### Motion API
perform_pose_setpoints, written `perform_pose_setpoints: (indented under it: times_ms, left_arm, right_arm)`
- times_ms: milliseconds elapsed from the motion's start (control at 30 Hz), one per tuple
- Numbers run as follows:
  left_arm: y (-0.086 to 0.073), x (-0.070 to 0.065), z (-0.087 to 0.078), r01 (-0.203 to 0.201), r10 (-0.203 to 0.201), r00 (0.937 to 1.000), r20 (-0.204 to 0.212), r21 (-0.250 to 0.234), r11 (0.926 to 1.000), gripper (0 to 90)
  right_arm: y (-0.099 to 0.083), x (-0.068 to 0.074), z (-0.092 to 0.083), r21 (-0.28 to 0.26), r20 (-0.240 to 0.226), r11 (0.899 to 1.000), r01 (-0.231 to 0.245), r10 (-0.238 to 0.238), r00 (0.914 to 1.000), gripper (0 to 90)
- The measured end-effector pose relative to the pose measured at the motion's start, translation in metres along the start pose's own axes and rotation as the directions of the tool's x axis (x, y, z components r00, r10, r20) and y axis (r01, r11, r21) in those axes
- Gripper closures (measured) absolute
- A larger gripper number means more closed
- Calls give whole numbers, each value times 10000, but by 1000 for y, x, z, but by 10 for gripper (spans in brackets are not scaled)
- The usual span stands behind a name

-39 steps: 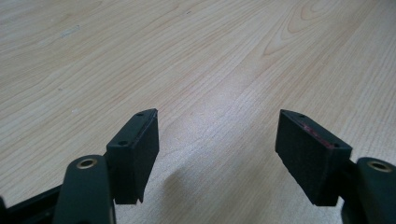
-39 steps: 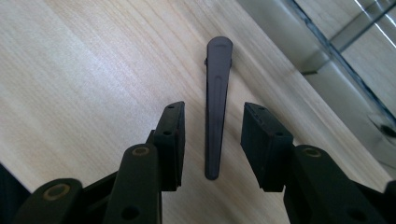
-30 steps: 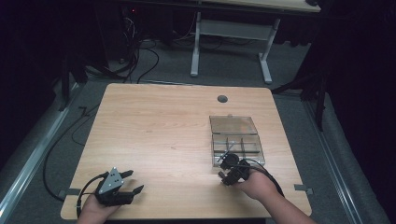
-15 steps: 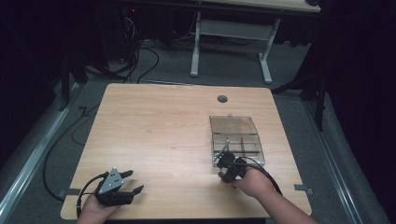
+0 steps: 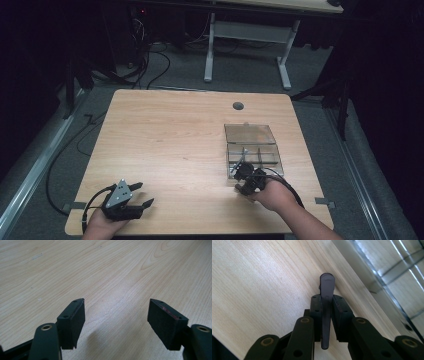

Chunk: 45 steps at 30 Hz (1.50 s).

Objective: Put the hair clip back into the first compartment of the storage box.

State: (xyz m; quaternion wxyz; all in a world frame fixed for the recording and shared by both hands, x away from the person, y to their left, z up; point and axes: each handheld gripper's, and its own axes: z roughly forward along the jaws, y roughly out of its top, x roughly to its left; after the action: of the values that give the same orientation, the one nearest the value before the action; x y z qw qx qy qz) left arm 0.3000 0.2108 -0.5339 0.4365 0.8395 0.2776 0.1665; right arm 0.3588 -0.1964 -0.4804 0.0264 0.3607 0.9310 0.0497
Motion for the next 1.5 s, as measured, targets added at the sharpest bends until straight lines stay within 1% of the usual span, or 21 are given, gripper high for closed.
perform_pose_setpoints:
  times_ms: [133,167,200,367,400,467,500,567,633,733,867,933,967,1100,1167,1200,1267,1300,1367,1433,1500]
  left_arm:
    - [0,0,0,4,-4,10000,-1,-1,10000,307]
    - [0,0,0,18,-18,10000,-12,-32,10000,307]
    - [0,0,0,17,-17,10000,-10,-32,10000,307]
    - [0,0,0,-6,6,10000,6,-1,10000,307]
    - [0,0,0,-14,14,10000,-6,1,10000,307]
    - [0,0,0,-24,24,10000,-8,0,10000,307]
    - [0,0,0,-35,35,10000,-13,-1,10000,307]
    - [0,0,0,-13,13,10000,-6,0,10000,307]
    - [0,0,0,-4,4,10000,-4,1,10000,307]
    - [0,0,0,-8,8,10000,-5,1,10000,307]
    - [0,0,0,-9,9,10000,-8,3,10000,307]
    - [0,0,0,-10,10,10000,-13,-1,10000,307]
    - [0,0,0,-9,9,10000,-10,1,10000,307]
    - [0,0,0,-18,18,10000,-17,1,10000,307]
    - [0,0,0,-26,26,10000,-19,0,10000,307]
    - [0,0,0,-27,27,10000,-19,-1,10000,308]
    - [0,0,0,-22,22,10000,-17,3,10000,307]
    - [0,0,0,-22,22,10000,-17,3,10000,307]
    - [0,0,0,-19,19,10000,-17,3,10000,307]
    - [0,0,0,-24,24,10000,-19,0,10000,307]
    - [0,0,0,-17,17,10000,-10,1,10000,307]
  right_arm:
    - [-4,-4,-7,22,-72,9999,-160,160,9998,795]
    - [-6,-6,-9,42,-93,9995,-310,310,9995,795]
    - [-7,-7,-10,39,-87,9998,-212,213,9997,794]
    - [-12,-11,-14,63,-139,9994,-352,353,9993,794]
    - [-12,-12,-14,41,-149,9996,-294,295,9995,794]
    - [-14,-13,-15,70,-161,9991,-413,414,9990,795]
    - [-14,-14,-16,68,-118,9994,-351,352,9993,794]
    - [-16,-15,-19,94,-171,9987,-502,503,9986,794]
    - [-17,-18,-22,110,-177,9989,-450,452,9988,794]
    - [-19,-21,-26,178,-163,9975,-690,693,9975,794]
    - [-21,-25,-34,197,-114,9972,-723,725,9973,794]
    - [-22,-25,-37,273,-125,9951,-947,950,9954,794]
    - [-23,-26,-39,229,-93,9967,-782,784,9969,795]
    - [-23,-28,-45,249,-29,9958,-886,887,9961,794]
    - [-23,-30,-49,267,-24,9969,-734,735,9973,794]
    - [-22,-30,-51,293,-22,9957,-873,874,9962,794]
    - [-22,-32,-53,219,-37,9966,-795,796,9968,794]
    - [-20,-32,-56,240,-35,9957,-891,892,9960,794]
    - [-19,-33,-58,203,1,9957,-901,902,9959,794]
    - [-18,-36,-59,177,39,9968,-782,781,9969,794]
    - [-15,-36,-60,196,61,9956,-917,916,9958,794]
